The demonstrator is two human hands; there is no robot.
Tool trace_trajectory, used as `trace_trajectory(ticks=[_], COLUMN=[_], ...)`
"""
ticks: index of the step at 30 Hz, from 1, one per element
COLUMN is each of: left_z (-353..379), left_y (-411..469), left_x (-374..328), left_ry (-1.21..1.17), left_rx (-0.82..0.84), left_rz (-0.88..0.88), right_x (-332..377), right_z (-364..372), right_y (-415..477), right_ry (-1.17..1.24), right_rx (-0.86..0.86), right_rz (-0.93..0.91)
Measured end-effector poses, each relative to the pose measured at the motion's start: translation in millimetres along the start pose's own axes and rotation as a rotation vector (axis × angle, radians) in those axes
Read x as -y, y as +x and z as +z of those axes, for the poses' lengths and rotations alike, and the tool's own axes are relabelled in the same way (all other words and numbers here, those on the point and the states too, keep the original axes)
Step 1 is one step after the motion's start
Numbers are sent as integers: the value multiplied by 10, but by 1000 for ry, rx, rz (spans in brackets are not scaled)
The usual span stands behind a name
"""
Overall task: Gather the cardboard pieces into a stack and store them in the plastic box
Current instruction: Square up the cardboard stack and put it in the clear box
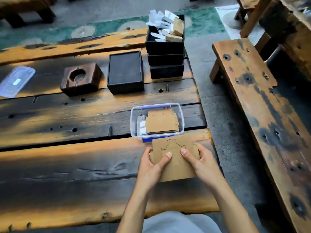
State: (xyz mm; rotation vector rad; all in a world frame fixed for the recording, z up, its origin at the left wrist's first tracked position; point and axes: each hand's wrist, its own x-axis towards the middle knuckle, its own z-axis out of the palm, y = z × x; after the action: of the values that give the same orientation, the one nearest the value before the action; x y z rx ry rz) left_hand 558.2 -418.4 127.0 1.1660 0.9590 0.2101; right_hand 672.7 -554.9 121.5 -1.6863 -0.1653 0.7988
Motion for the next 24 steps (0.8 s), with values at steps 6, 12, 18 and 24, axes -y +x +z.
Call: trace_trajectory(ticks=[6,12,18,24], left_z=[202,170,70,-101], left_y=[81,390,716,1093], left_x=[-82,-288,-335,-483], left_ry=[554,1214,1303,1337], left_rx=[-61,87,64,122], left_rz=[270,289,326,379], right_x=[18,107,114,187], right_z=[-250,-220,-80,51], right_y=[436,952,1355,1665], right_ry=[-21,-81,-74,-176], right_rx=[62,108,134,192], right_rz=[13,52,145,137])
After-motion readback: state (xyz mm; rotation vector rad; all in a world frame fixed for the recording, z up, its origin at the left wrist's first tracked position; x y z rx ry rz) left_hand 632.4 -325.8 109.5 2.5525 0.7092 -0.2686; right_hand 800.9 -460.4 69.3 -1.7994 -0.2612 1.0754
